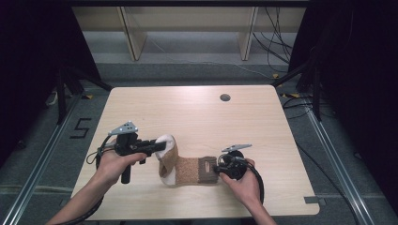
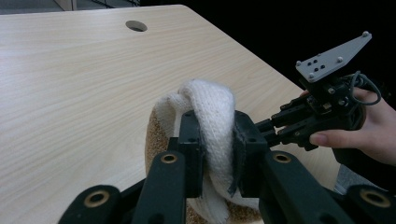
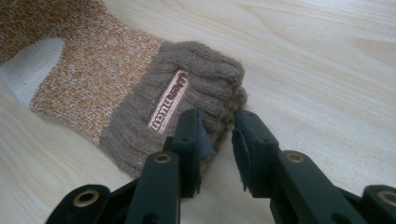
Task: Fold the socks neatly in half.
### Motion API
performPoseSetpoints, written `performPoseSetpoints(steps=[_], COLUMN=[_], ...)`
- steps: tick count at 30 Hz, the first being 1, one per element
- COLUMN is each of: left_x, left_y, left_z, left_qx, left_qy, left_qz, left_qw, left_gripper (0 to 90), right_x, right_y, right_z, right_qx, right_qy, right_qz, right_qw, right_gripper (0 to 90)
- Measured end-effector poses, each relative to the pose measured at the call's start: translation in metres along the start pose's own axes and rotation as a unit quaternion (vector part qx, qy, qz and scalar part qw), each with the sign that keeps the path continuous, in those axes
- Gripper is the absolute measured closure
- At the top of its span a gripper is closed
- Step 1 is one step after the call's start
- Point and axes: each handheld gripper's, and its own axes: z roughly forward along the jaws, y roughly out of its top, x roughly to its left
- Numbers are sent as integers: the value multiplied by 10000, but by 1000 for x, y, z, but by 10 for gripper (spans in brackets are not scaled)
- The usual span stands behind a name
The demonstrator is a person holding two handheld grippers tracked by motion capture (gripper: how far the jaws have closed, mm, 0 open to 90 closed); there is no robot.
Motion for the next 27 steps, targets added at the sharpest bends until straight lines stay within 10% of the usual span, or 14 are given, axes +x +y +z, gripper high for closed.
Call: performPoseSetpoints(steps=[27], left_x=[-15], left_y=[1], left_z=[24], left_qx=[121], left_qy=[-94], left_qz=[221], left_qw=[9996], left_gripper=[758], right_x=[4], right_y=[2], right_z=[3], right_qx=[5], right_qy=[1], right_qz=[-93], right_qw=[10000], right_gripper=[716])
